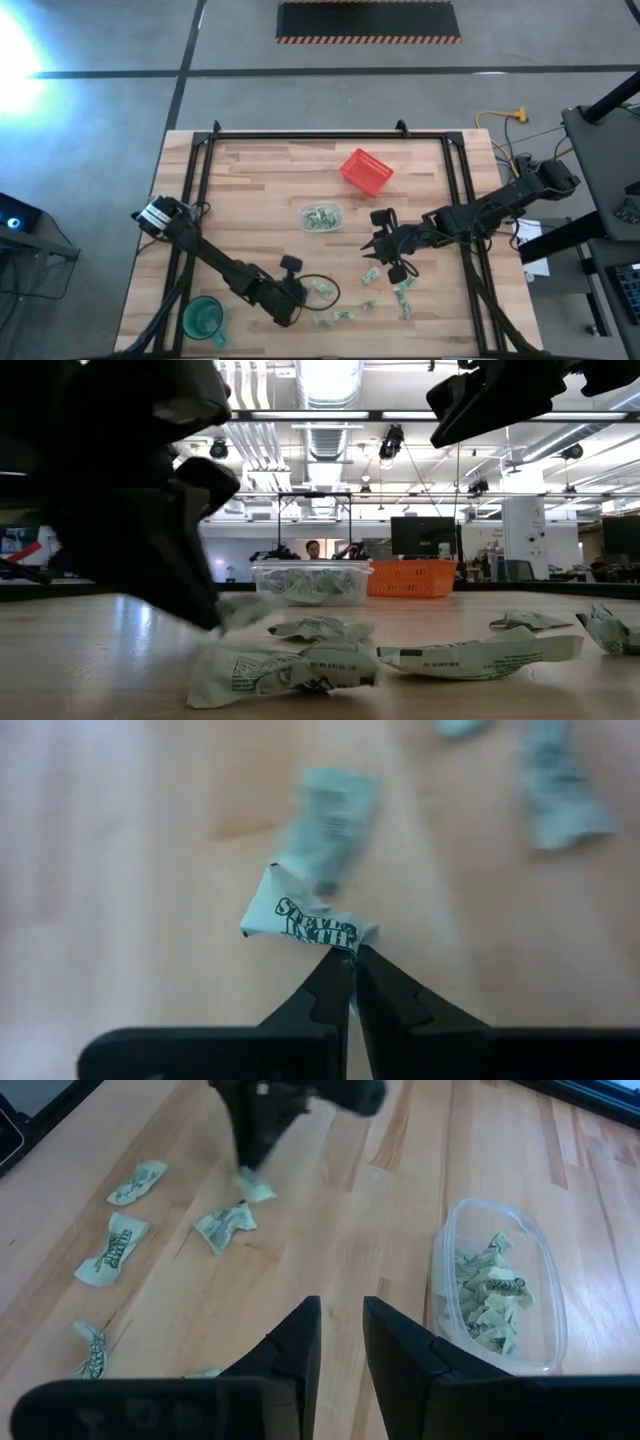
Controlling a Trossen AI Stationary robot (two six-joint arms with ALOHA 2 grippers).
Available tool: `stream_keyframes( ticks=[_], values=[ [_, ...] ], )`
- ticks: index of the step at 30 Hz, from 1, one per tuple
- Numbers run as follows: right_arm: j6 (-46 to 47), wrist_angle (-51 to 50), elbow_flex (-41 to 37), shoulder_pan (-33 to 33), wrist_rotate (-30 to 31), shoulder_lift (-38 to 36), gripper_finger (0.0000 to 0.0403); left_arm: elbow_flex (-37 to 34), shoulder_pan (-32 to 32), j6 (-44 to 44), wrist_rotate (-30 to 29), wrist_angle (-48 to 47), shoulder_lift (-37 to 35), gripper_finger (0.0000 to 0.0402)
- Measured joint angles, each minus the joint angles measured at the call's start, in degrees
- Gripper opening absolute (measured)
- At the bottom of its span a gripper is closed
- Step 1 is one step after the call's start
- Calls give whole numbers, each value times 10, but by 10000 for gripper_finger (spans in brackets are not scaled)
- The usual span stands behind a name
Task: Pick and place items into bin
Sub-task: Put the stevia packet into the transparent bin
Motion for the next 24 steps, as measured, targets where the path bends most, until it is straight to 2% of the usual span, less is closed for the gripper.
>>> stream_keyframes(
  ticks=[3, 13, 24],
  values=[
    [0, 0, 0, 0, 0, 0, 70, 0, 4, -1, -55, -31, -17, 1],
    [0, 0, -1, 0, 0, 0, 76, 2, 50, 65, -99, -56, -57, 1],
    [-2, -2, -1, 0, 0, 0, 73, 2, 197, 168, -148, -63, -119, 1]
  ],
)
